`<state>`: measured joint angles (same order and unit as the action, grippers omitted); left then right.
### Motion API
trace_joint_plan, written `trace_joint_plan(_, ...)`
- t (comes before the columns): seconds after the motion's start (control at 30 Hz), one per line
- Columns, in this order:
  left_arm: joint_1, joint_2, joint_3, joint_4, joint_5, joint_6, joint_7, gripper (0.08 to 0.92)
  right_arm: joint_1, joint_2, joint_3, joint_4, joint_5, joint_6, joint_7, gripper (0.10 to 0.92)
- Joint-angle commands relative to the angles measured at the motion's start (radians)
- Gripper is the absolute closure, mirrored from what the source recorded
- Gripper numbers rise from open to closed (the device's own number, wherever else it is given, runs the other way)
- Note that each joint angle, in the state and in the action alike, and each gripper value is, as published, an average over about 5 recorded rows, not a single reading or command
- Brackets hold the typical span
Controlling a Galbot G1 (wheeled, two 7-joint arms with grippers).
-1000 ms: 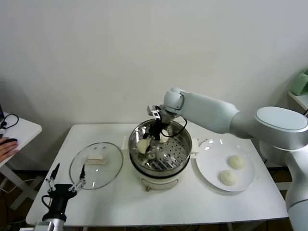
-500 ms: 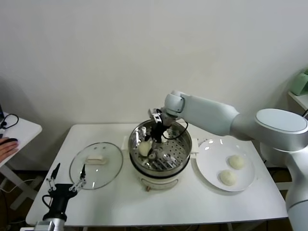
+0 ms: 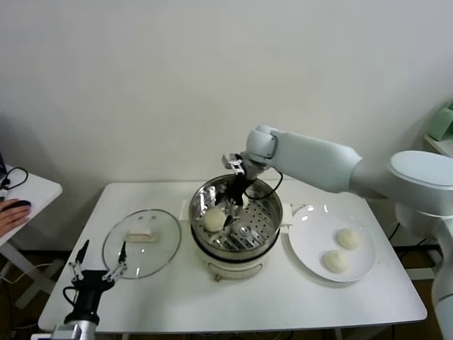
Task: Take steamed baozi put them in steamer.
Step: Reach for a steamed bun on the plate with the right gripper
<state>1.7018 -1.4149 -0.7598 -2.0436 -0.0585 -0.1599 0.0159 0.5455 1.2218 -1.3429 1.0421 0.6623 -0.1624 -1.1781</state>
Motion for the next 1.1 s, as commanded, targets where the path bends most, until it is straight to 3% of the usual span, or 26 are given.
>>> trace_joint_plan(0.03, -0.011, -0.003, 0.01, -0.003, 0.001, 0.01, -0.012, 0.177, 0.225, -0.185, -0.082, 0.168, 0.029, 0.043, -0.056, 0.203)
trace_joint_plan(0.37, -0.035, 0.005, 0.015, -0.002, -0.014, 0.013, -0.021, 0.177, 0.293, -0.494, -0.113, 0.337, -0.095, 0.101, -0.101, 0.203)
trace_joint_plan(0.63, -0.044, 0.011, 0.023, -0.004, -0.033, -0.022, -0.038, 0.177, -0.024, -0.683, 0.123, 0.308, -0.414, 0.188, -0.117, 0.203)
trace_joint_plan(1.1, -0.001, -0.01, 0.034, -0.042, 0.01, -0.02, -0.035, 0.177, -0.556, -0.648, 0.529, 0.184, -0.775, 0.262, -0.094, 0.203)
